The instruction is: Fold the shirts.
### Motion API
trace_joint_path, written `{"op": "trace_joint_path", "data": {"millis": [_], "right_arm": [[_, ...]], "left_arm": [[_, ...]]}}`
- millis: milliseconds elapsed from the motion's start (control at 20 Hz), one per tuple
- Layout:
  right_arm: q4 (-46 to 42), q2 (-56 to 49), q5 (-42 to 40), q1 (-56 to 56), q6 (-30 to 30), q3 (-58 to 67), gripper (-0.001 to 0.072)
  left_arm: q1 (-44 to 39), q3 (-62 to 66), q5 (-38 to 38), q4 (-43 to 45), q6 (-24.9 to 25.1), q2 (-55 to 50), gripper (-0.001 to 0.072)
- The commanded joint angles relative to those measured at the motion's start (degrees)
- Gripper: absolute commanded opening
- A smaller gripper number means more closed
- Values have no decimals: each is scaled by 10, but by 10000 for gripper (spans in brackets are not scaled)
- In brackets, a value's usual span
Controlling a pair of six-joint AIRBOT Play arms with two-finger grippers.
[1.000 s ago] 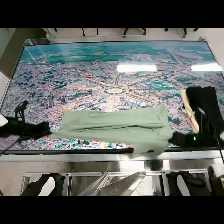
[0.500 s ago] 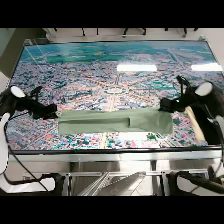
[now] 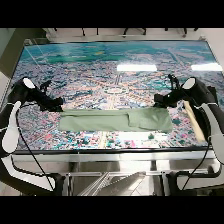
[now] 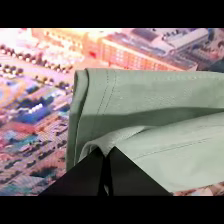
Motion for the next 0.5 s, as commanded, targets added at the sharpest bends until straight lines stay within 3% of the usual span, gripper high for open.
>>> {"op": "trace_joint_path", "data": {"millis": [0, 50, 100, 150, 200, 250, 350, 450], "right_arm": [[1, -6, 3, 0, 0, 3, 43], [1, -6, 8, 0, 0, 3, 144], [3, -5, 22, 0, 0, 3, 543], [5, -2, 46, -4, -4, 4, 701], [5, 2, 88, -13, -21, 10, 701], [5, 5, 130, -25, -41, 15, 701], [3, 19, 180, -60, -73, 15, 701], [3, 34, 170, -103, -91, 1, 701]], "left_arm": [[-1, 9, -32, -1, 3, -7, 17], [-1, 8, -40, 0, 3, -7, 17], [-1, 9, -48, -1, 3, -7, 19], [-1, 9, -55, 0, 3, -5, 190], [-1, 9, -57, 0, -4, 0, 519], [2, 9, -50, 3, -17, 10, 616], [3, 9, -26, 21, -36, 43, 618], [3, 9, -12, 42, -49, 85, 618]]}}
